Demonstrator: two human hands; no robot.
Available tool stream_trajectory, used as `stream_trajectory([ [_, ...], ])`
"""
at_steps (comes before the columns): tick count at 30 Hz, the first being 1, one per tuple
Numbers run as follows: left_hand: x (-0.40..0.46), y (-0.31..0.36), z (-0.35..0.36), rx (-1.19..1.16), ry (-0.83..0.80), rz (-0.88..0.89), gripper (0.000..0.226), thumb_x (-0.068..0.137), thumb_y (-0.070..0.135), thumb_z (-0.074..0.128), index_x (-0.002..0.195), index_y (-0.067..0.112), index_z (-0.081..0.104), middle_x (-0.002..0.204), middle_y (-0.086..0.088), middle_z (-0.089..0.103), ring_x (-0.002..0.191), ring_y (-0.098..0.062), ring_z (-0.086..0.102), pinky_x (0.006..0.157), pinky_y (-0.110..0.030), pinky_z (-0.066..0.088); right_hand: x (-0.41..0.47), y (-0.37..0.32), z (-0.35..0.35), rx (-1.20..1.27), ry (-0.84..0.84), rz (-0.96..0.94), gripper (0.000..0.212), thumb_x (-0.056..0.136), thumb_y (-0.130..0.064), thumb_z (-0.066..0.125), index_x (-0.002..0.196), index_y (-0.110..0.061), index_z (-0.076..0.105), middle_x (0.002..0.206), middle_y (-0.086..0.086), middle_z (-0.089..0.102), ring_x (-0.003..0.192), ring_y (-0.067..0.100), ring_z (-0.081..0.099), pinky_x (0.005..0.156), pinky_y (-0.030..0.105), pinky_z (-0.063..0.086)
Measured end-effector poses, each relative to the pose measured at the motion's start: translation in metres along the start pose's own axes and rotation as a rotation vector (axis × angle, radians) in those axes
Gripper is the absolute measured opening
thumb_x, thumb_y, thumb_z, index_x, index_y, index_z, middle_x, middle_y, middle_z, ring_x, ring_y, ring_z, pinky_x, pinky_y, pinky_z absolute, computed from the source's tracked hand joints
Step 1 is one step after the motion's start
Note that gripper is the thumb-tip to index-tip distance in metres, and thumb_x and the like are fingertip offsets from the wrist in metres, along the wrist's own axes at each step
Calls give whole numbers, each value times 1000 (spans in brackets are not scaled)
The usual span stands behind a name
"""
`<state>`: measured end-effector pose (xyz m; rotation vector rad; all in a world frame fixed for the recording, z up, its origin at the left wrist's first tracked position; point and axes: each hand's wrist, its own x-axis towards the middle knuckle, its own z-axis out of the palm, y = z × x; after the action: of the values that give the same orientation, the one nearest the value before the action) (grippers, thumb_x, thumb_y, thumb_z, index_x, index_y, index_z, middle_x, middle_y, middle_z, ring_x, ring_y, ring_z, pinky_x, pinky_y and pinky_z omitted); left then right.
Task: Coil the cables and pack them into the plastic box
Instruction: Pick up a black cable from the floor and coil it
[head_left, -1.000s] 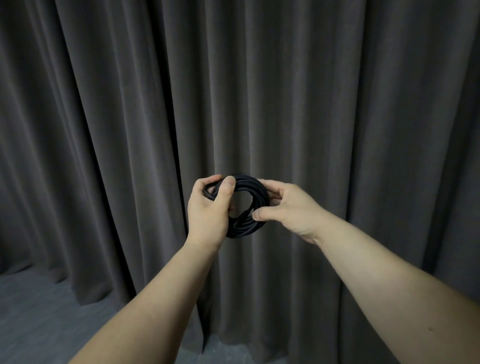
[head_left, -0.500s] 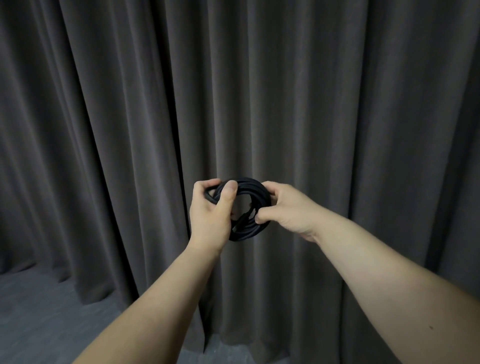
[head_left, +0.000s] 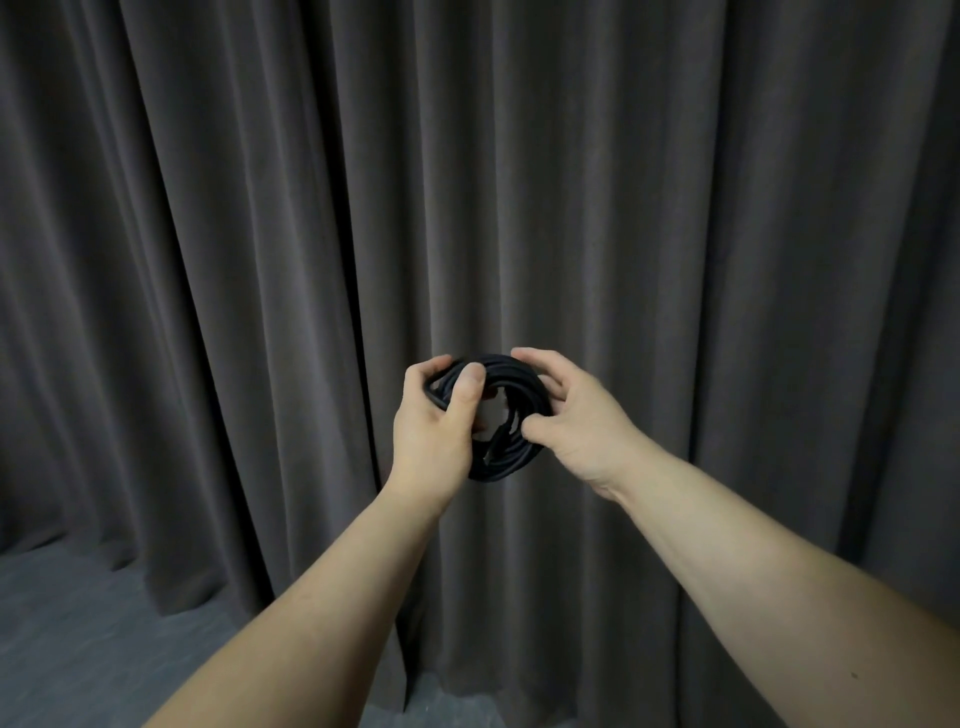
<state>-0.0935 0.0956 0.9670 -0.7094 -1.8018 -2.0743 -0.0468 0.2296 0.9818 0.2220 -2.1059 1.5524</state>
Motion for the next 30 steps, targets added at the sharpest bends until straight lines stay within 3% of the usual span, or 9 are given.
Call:
stream_trajectory([
  [5,-5,4,-1,-7,31,28,39,88,42,65,117,20,52,100,-5,71,75,-13,72,74,-31,57,-3,-4,1,-209,6,-111,69,70,4,58,129,-32,50,122,-8,61,114,5,57,101,25,45],
  [10,-6,7,-6,-83,54,28,41,86,41,64,116,15,53,94,-8,72,71,-16,71,68,-30,57,-8,-7,0,-223,-17,-118,70,75,-2,69,136,-28,46,126,-9,59,114,-4,54,96,13,42],
  [13,-7,5,-7,-88,57,44,37,85,39,65,113,17,55,93,-9,70,69,-14,68,66,-27,54,-10,-5,0,-199,-25,-111,74,74,-5,75,137,-30,45,125,-9,59,114,-5,53,97,17,44],
  [17,-6,1,-5,-75,70,80,27,87,36,67,109,24,56,95,-11,66,78,-14,64,68,-22,52,-11,-4,-1,-291,-40,-120,86,72,-11,78,142,-38,37,127,-19,53,113,-23,41,96,3,33],
  [23,-3,-6,-3,-45,74,87,47,69,60,60,107,33,56,85,1,64,76,-12,60,74,-32,50,-10,1,1,-359,-57,-125,92,72,-15,72,145,-44,26,139,-15,48,128,0,43,109,23,35],
  [30,1,-5,-5,-34,78,101,50,69,61,59,108,29,58,84,3,65,76,-12,61,78,-35,52,-5,7,3,-374,20,-163,92,67,-26,78,141,-47,29,128,-11,56,120,5,52,105,31,42],
])
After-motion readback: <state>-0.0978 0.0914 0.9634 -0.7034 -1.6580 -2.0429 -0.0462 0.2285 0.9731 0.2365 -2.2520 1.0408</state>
